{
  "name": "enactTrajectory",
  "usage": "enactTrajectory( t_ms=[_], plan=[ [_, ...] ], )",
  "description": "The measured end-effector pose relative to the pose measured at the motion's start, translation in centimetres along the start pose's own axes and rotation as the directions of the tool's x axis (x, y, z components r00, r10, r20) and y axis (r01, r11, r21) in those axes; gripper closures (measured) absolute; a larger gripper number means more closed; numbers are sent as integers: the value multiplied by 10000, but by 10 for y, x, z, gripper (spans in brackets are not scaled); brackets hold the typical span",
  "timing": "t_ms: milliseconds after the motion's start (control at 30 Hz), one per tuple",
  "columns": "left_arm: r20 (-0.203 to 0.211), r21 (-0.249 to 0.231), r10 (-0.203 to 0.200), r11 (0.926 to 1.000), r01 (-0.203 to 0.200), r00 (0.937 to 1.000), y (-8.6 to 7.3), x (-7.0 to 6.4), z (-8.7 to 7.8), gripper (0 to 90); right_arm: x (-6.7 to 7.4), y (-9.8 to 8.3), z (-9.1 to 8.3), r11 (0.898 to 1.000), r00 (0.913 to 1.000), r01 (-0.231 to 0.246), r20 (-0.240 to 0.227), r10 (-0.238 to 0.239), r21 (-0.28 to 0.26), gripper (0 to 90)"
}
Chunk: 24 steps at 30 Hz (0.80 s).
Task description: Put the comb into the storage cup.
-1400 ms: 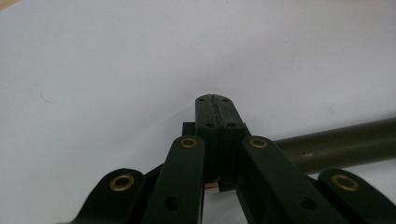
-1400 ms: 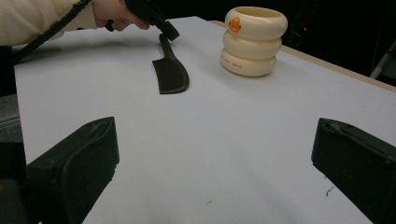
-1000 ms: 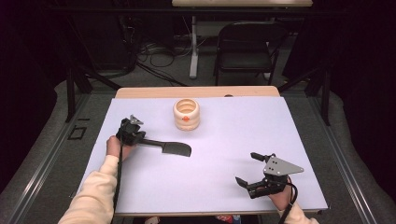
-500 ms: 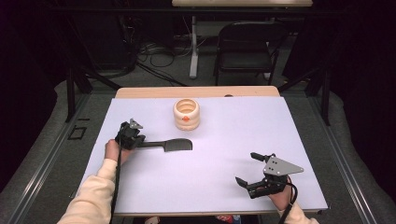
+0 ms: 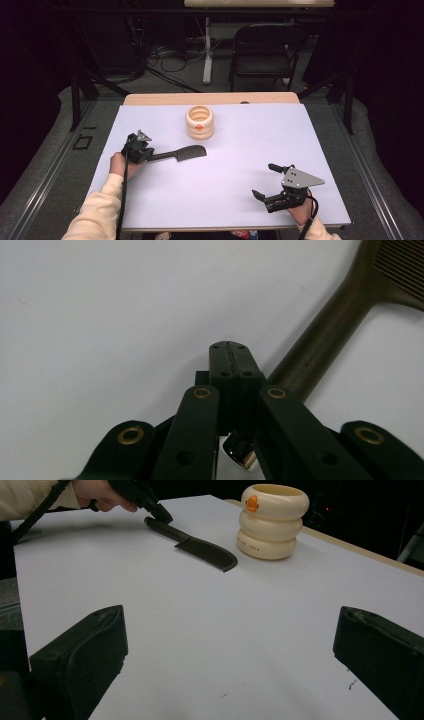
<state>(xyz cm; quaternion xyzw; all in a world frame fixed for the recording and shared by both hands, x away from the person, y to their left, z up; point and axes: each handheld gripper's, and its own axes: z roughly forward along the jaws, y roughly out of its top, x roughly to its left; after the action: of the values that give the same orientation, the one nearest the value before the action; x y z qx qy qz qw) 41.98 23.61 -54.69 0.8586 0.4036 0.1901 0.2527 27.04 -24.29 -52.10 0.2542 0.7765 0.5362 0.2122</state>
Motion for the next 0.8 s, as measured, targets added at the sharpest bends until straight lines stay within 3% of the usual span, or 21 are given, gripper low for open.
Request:
enactTrajectory(
  t_ms=[600,800],
  plan=[
    [126,-85,63,9999,-62,9999,-6,-5,-8,897,0,0,0,10000,10000,7,-14,-7,34,4],
    [62,-528,85,9986,-81,9999,-2,-3,-16,683,0,0,0,10000,10000,9,-3,-9,28,4]
  ],
)
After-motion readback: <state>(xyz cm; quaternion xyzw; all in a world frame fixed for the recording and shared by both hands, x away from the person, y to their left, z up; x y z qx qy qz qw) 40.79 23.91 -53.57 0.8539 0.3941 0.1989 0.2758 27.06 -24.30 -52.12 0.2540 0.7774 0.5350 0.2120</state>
